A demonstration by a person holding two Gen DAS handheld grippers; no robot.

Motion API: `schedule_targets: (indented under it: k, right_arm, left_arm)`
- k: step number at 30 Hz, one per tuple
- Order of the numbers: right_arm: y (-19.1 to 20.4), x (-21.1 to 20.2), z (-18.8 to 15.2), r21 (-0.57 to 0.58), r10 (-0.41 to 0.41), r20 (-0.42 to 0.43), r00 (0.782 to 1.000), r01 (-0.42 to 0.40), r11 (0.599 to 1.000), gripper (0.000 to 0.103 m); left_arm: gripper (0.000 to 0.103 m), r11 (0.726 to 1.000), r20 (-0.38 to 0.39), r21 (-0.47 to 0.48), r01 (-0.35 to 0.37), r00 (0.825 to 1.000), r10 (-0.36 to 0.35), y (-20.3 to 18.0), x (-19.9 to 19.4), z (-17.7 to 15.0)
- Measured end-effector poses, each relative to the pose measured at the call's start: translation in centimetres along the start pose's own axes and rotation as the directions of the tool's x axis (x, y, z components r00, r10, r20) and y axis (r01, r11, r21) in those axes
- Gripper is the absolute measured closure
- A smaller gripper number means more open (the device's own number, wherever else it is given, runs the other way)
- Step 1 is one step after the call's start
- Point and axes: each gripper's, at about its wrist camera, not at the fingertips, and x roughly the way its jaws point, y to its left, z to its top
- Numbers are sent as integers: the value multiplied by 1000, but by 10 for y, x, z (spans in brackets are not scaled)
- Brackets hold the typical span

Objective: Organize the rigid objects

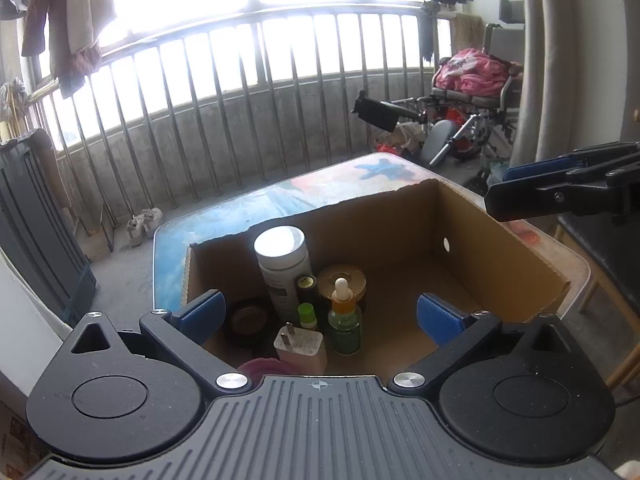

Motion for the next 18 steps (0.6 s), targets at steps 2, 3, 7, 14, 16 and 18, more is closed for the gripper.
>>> schedule_targets:
  k: [2,3,7,14,16,18]
  right_arm:
    - [1,0,-1,-8,-21,-4,1000,21,1000,39]
    - [2,1,-2,-12,-31,-6,1000,30,999,39]
    - [1,1,-6,-1,-65,1,998,65,998,39]
    - [-3,0,-9,29,-96,7,995,96,995,39]
    - [-2,0,-8,21,-98,7,995,97,995,38]
    - [-1,0,-8,15,-93,9,996,93,996,38]
  left_arm:
    - [0,1000,-3,2,-14,1000,14,0,2,-2]
    - [0,1000,-1,3,-23,1000,23,0,2,-2]
    - [0,999,7,5,-35,999,35,-1,0,-3]
    - [0,999,8,-14,-51,999,51,1,0,-6]
    - [0,999,4,-13,-48,999,48,0,-1,-7]
    - [0,999,-2,-5,-53,999,53,-1,-1,-7]
